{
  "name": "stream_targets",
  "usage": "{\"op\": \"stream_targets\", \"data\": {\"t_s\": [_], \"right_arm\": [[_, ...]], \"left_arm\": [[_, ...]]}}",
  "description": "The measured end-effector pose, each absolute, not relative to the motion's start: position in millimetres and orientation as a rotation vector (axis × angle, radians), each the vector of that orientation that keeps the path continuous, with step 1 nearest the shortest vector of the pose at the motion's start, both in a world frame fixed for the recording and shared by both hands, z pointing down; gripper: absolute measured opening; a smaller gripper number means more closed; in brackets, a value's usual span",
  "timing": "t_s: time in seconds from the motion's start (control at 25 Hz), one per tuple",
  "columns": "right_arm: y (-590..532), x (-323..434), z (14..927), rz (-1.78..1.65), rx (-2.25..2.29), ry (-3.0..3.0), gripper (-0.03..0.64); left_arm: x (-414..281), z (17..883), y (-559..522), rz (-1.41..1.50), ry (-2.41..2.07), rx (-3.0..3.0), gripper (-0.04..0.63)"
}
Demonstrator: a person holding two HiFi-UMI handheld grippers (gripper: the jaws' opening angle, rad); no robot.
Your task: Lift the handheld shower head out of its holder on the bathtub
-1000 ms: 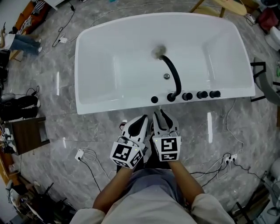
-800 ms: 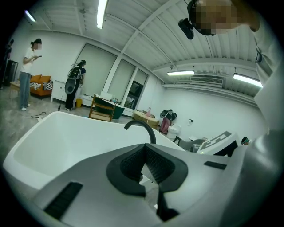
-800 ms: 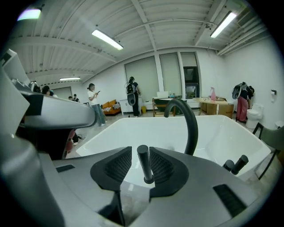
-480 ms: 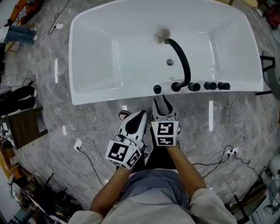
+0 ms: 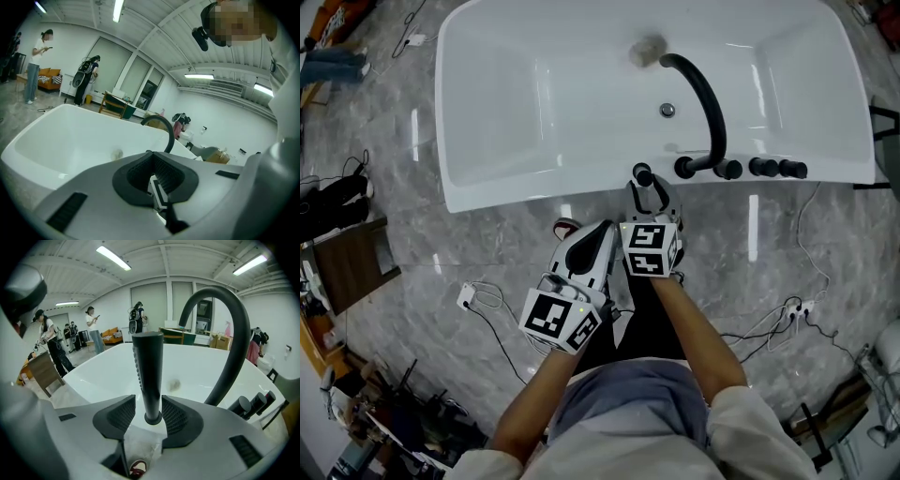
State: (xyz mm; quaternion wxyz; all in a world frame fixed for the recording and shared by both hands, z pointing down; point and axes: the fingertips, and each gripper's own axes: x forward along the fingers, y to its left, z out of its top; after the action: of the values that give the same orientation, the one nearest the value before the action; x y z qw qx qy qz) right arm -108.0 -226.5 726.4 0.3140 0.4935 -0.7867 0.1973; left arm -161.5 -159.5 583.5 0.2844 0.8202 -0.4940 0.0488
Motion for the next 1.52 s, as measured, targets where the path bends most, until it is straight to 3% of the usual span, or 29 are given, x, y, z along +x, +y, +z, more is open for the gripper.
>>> {"op": "stream_targets", "data": {"t_s": [0.72, 1.52], "right_arm": [[-236.5, -107.6, 777.0, 0.523, 1.237, -2.004, 0.165], [-223.8, -103.8, 762.6, 0.422, 1.183, -2.051, 0.135]], "left_arm": [[-167.7, 595.3, -159.0, 0.163, -1.322, 2.167, 0.005], [-163.1, 608.1, -135.0, 0.204, -1.253, 2.168, 0.005]]}}
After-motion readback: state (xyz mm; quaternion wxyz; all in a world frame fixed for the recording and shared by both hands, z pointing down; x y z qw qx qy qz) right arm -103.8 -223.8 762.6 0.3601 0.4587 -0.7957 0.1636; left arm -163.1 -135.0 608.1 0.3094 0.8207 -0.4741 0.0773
